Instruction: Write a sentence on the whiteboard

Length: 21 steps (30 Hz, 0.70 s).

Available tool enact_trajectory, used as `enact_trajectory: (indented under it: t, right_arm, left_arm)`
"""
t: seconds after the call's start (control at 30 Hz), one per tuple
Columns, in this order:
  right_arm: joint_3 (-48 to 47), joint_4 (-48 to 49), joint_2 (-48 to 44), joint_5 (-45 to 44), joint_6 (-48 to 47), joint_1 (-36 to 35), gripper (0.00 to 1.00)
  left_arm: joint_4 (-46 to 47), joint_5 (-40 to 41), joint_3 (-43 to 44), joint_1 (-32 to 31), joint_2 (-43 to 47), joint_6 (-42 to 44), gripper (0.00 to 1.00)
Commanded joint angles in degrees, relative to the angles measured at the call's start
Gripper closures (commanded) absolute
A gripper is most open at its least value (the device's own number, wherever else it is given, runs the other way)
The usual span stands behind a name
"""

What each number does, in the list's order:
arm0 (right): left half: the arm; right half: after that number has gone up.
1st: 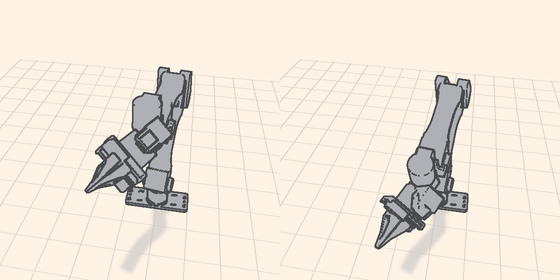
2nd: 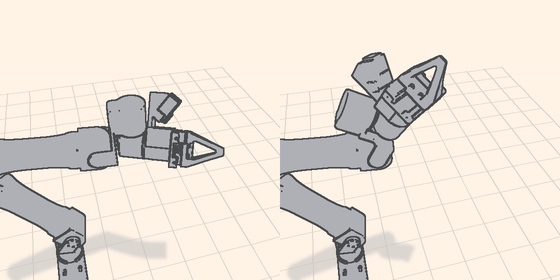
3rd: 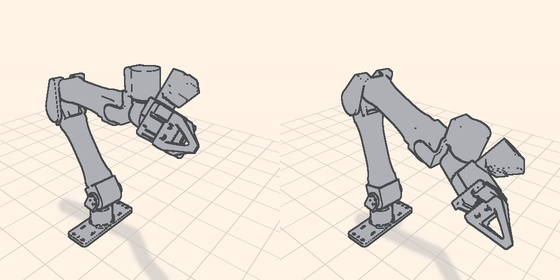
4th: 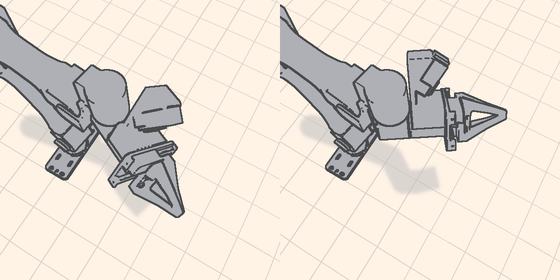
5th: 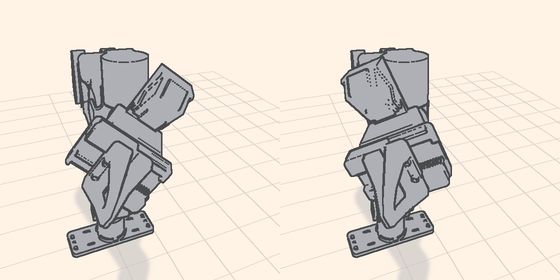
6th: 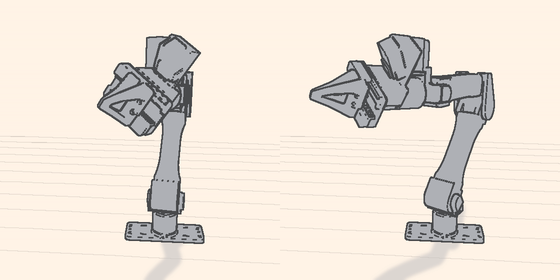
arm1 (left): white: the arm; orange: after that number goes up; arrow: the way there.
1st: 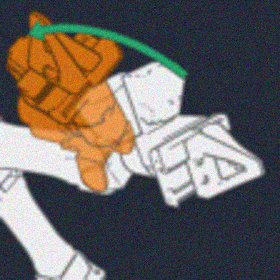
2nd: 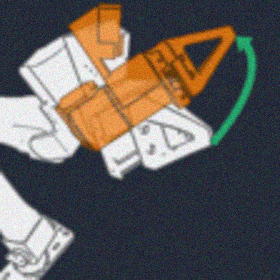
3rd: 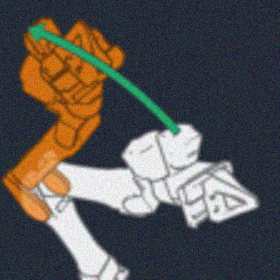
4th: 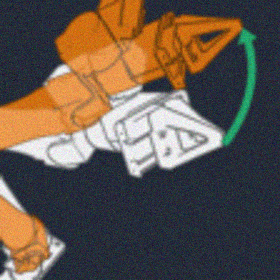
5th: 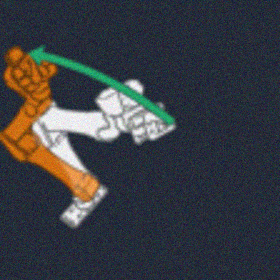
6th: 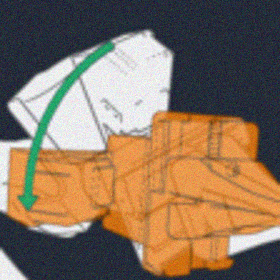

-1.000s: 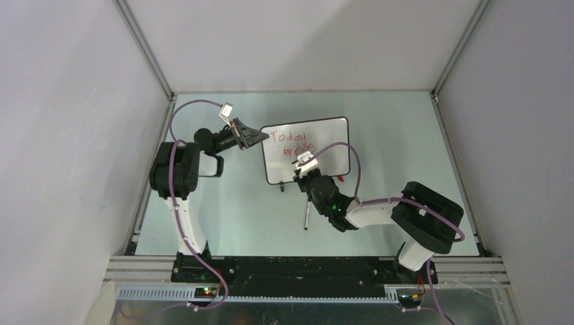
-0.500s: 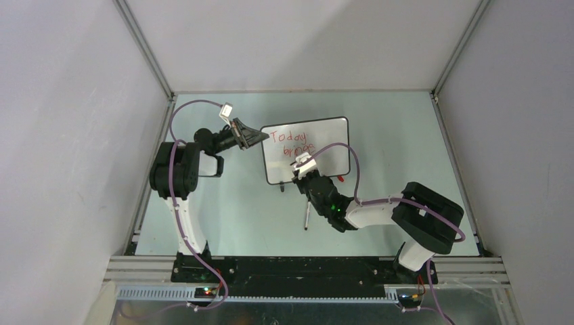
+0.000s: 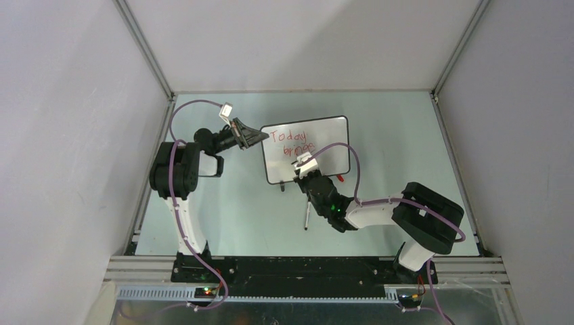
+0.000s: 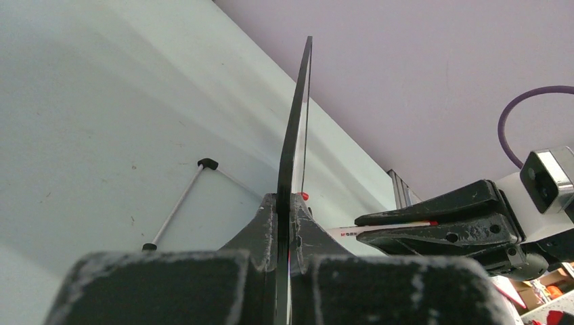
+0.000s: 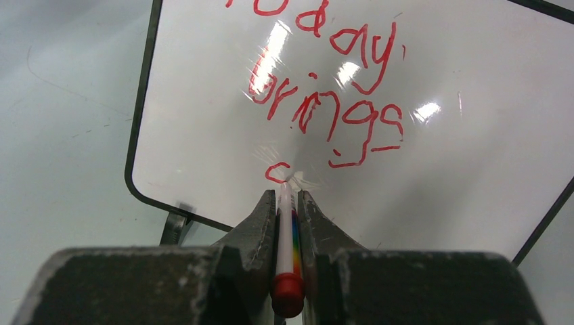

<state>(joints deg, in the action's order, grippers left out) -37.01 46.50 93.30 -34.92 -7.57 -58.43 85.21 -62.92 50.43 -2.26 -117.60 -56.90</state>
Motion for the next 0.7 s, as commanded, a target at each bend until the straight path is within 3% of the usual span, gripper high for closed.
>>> enact_trajectory:
  t: [0.0,0.67]
  right_arm:
    - [-1.63,0.62,-0.94,-3.37,-1.28,0.37,1.00]
    - [-1.97,3.40,-1.33,-0.71,-1.70,0.89,1.00]
  left_arm:
    - [2.69,0.44,0.77,0.42,0.36,1.36,1.00]
    - [2.68,0.52,0.43,0.42,0.60,1.65,1.00]
